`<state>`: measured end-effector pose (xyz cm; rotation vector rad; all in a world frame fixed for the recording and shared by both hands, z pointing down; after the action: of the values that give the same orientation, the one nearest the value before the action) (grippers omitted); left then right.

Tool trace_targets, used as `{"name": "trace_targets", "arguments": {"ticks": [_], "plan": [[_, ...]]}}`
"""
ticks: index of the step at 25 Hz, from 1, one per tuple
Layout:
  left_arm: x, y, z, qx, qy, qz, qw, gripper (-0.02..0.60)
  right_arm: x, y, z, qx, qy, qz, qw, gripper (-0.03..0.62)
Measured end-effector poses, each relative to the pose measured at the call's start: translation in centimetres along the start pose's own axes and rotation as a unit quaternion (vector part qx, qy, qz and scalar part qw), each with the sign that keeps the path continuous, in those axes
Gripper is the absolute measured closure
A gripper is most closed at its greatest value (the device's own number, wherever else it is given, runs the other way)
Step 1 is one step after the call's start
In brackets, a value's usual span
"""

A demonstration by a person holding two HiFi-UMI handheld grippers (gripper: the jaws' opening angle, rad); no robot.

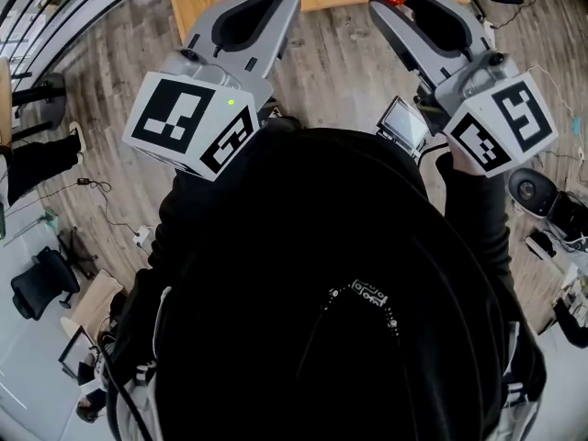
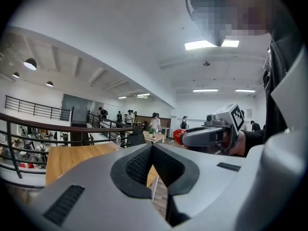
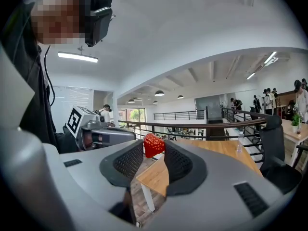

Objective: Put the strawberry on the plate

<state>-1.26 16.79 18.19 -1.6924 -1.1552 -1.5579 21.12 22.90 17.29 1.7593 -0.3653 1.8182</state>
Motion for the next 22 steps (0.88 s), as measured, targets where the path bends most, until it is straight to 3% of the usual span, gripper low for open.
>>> {"name": "trace_targets", "arguments": {"ticks": [7, 16, 22], "plan": [[-1.1, 1.3, -3.2, 0.012, 0.021, -0.007, 0.9997, 0.58, -1.7, 3.3, 1.5, 0.014, 0.009, -0.009, 1.0, 0.447], [-1.9, 0.8, -7.9, 0.036, -0.003, -0.001, 0.9994, 0.58, -3.9, 8.5, 1.0, 0.021, 0.0, -0.016, 1.0, 0.447], [-1.9, 1.1, -7.9, 0.033, -0.001, 0.003, 0.9994, 0.58, -4.1, 8.1, 1.3, 0.014, 0.005, -0.007, 1.0, 0.447]]}}
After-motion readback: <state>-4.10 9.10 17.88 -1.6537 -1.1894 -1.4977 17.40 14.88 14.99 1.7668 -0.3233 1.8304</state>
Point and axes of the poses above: the fingertips, and each gripper's own axes: y forward along the fingers, z to its right, x out of its underside, the point moved 10 cm from there along -y, backward along the fingers, and after that the axes turned 2 degrees about -y, right-handed, at the moved point
